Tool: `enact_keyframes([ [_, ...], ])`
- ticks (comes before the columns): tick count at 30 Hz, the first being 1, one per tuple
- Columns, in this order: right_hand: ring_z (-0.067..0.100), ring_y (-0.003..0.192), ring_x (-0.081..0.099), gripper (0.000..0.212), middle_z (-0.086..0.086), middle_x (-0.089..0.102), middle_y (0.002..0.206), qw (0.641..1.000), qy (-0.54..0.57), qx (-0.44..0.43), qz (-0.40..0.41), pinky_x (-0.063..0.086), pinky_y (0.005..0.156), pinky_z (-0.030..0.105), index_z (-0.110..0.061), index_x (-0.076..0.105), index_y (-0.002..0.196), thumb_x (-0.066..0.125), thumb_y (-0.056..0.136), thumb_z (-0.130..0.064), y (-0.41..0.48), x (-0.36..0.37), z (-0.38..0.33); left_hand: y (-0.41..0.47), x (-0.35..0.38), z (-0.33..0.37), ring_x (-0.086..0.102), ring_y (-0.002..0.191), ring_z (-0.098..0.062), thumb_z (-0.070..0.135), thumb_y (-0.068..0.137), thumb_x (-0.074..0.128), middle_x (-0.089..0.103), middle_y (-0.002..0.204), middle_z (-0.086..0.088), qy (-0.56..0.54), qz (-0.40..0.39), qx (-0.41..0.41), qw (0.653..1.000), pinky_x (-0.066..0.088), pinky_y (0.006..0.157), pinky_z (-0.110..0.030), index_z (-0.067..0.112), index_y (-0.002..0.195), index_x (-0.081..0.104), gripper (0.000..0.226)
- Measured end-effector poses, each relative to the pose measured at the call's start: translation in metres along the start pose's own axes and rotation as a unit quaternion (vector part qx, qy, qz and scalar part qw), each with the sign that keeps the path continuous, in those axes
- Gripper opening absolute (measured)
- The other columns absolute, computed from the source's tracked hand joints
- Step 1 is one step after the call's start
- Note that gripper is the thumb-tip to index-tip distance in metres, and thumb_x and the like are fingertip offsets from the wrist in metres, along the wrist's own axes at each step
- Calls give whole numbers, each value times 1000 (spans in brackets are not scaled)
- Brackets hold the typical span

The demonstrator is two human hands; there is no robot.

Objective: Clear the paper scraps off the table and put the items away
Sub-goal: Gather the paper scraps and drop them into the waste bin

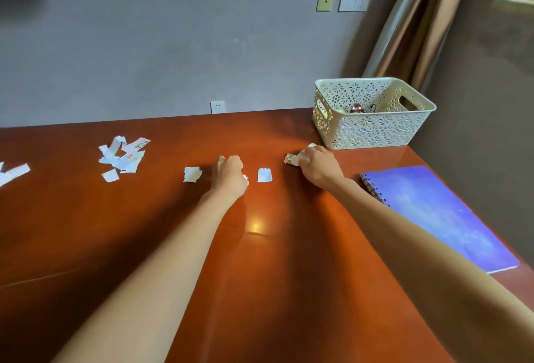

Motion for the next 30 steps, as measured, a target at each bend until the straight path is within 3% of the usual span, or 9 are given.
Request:
enact_keyframes([
  [3,36,118,49,34,16,54,129,999,19,-44,4,39,97,37,-6,60,119,41,93,-15,-12,5,-14,1,0,-3,52,118,-29,3,86,62,54,129,-14,-27,-11,16,999,51,90,-34,6,123,56,38],
  [8,37,87,55,27,17,64,94,996,60,-50,47,40,69,33,-1,67,85,45,87,-16,-20,3,-25,2,-6,-1,56,112,-29,1,82,66,60,120,-15,-93,-39,33,994,46,75,-28,4,112,62,31],
  [11,30,111,51,25,15,56,115,992,95,-33,71,41,87,32,-8,66,107,56,88,-19,-15,-1,-25,5,-6,1,58,109,-28,1,82,66,63,117,-15,-93,-63,44,993,49,78,-29,3,106,67,24],
  [13,31,127,37,48,16,44,131,999,44,-2,27,36,100,36,-8,53,125,64,85,-30,-9,5,-22,6,-5,1,59,109,-27,4,83,66,63,117,-14,-71,-78,53,993,50,81,-30,3,106,68,24],
  [15,31,131,29,66,16,35,138,999,-3,38,-20,35,103,37,-3,45,128,69,79,-40,-5,10,-16,7,-5,0,59,109,-27,8,84,66,64,117,-14,-45,-85,59,994,50,79,-30,3,108,68,25],
  [20,27,117,43,62,16,46,130,995,-9,65,-71,35,79,30,-2,52,117,75,73,-38,3,15,-12,9,-8,2,58,110,-26,7,86,63,62,118,-13,-59,-72,76,993,50,79,-30,4,107,67,22],
  [25,28,115,52,60,12,53,127,994,45,62,-79,45,87,33,-5,48,124,75,75,-26,-4,15,-12,6,-7,15,57,102,-24,9,82,68,58,116,-12,-109,-95,103,984,49,74,-29,10,109,62,27],
  [28,27,105,54,55,15,55,125,994,54,43,-84,43,76,32,-3,52,123,75,75,-17,-8,12,-14,0,6,23,57,92,-22,15,77,74,58,117,-13,-95,-142,109,979,48,71,-28,10,114,59,39],
  [30,23,92,52,52,18,58,121,995,59,20,-83,41,66,30,-1,57,121,76,74,-13,-10,9,-17,-3,13,27,56,102,-25,18,76,76,56,122,-14,-55,-146,106,982,51,79,-32,8,118,57,47],
])
Point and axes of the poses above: each hand's wrist, its own y-axis towards the middle knuckle, its own x-axis out of the palm, z = x × y, the point moved 9 cm from there along y, towards the middle knuckle
